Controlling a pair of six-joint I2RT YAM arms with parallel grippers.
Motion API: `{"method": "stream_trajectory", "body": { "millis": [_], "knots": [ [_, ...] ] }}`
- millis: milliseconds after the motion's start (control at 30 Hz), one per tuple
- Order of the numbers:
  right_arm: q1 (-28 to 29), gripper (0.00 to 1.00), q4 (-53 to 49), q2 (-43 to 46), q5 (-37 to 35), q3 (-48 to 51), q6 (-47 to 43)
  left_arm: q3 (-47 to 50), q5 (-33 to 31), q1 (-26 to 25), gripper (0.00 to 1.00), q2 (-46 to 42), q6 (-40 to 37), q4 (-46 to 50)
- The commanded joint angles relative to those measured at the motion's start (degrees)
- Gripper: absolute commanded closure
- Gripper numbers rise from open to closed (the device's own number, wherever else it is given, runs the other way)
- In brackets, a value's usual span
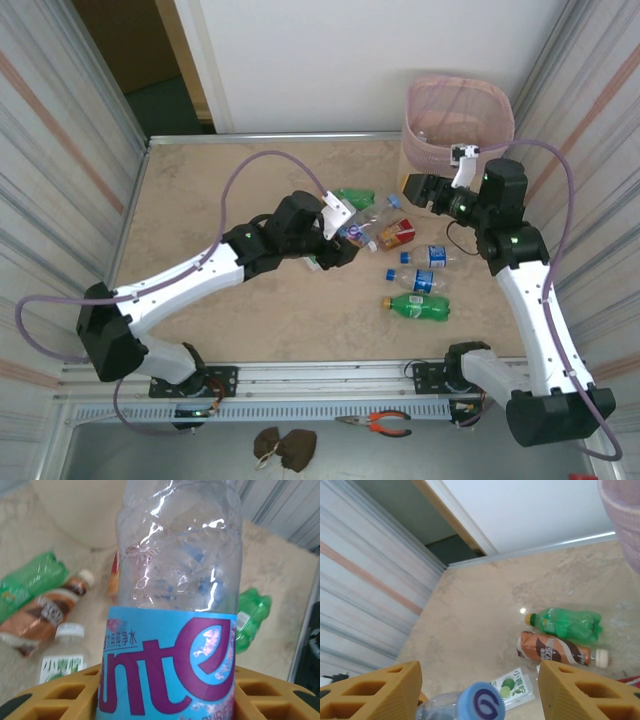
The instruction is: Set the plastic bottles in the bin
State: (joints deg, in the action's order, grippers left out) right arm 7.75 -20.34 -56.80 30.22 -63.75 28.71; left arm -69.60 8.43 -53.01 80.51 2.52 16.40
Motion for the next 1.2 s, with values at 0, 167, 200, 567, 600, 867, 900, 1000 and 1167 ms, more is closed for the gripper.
{"method": "stream_trajectory", "body": {
  "millis": [0, 167, 200, 567, 600, 867, 900, 1000, 1167],
  "knots": [
    [0.85, 0.37, 7.81, 2.45, -0.04, 1.33, 9.61, 0.23, 4.77, -0.34, 0.50, -1.46, -1.87, -7.77],
    [1.65, 0.39, 8.06, 3.10, -0.08, 1.74, 11.66, -1.13, 5.57, -0.42, 0.50, -0.81, -1.72, -10.52],
    [1.75, 0.40, 8.01, 3.18, -0.17, 1.97, 11.93, -1.31, 5.52, -0.39, 0.50, -0.67, -1.57, -11.09],
    [2.21, 0.52, 8.69, 4.09, -0.18, 2.75, 14.06, -1.59, 6.34, -0.39, 0.49, 0.07, 0.10, -13.86],
    [2.23, 0.53, 8.74, 4.06, -0.22, 2.66, 14.05, -1.76, 6.42, -0.35, 0.49, 0.17, 0.19, -13.85],
    [2.77, 0.61, 9.45, 3.63, 0.28, 2.64, 14.44, -2.46, 6.43, -0.39, 0.48, 0.79, 0.41, -13.85],
    [2.78, 0.62, 9.40, 3.59, 0.26, 2.52, 14.40, -2.53, 6.42, -0.41, 0.48, 0.87, 0.42, -13.82],
    [3.06, 0.65, 9.40, 3.45, -0.04, 2.54, 14.38, -2.63, 6.56, -0.34, 0.47, 0.90, 0.40, -13.58],
    [3.15, 0.76, 9.48, 3.97, -2.18, 2.30, 13.28, -2.29, 6.24, -0.41, 0.41, 0.66, 0.09, -13.68]
  ]
}}
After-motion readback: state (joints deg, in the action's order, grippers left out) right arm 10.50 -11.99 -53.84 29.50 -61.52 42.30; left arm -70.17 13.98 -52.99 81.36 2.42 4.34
